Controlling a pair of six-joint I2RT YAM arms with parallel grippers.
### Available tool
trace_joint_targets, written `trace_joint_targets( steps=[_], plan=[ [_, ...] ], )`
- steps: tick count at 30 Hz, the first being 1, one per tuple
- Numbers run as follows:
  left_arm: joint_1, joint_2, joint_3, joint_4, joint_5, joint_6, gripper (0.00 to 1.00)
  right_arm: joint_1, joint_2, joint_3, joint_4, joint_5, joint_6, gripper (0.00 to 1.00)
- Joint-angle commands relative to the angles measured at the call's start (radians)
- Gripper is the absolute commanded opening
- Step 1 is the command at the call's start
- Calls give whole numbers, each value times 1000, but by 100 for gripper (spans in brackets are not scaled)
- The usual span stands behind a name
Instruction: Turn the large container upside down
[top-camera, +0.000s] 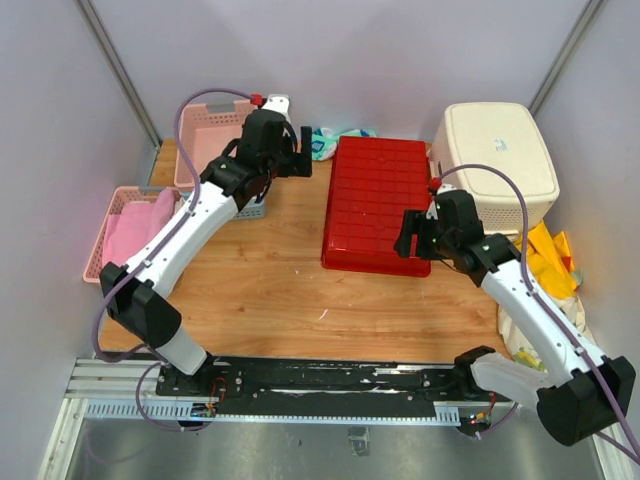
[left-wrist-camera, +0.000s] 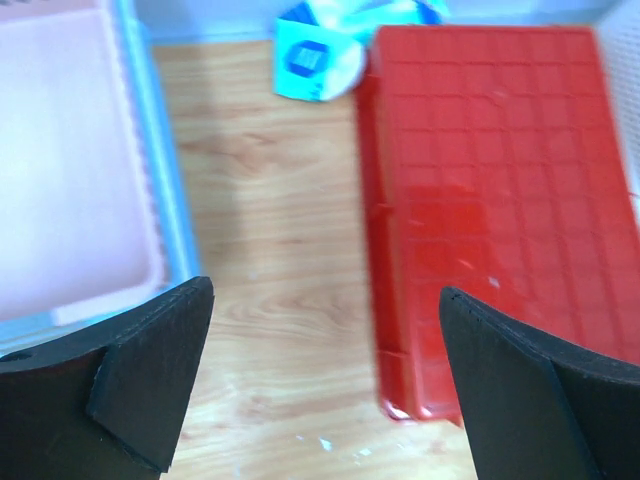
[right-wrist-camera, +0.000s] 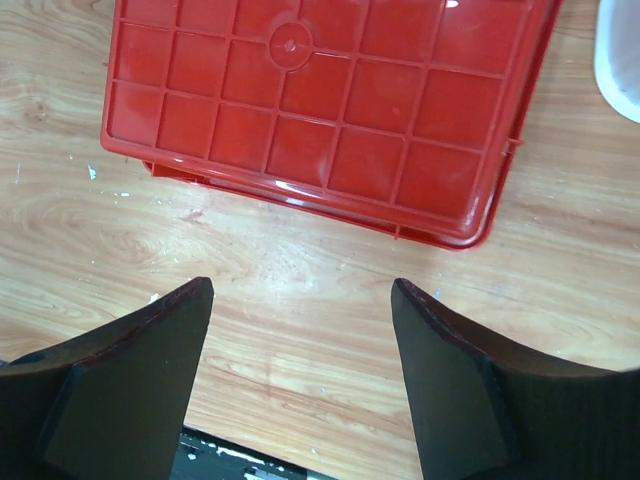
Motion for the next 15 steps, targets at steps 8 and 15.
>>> trace_joint_targets(
  steps=[8,15],
  plan=[
    [112,227,61,19,-187,60,80,12,-78,24,-97,84,5,75],
    [158,234,35,36,-144,54,74,12,-95,6,-107,79,-7,74]
  ],
)
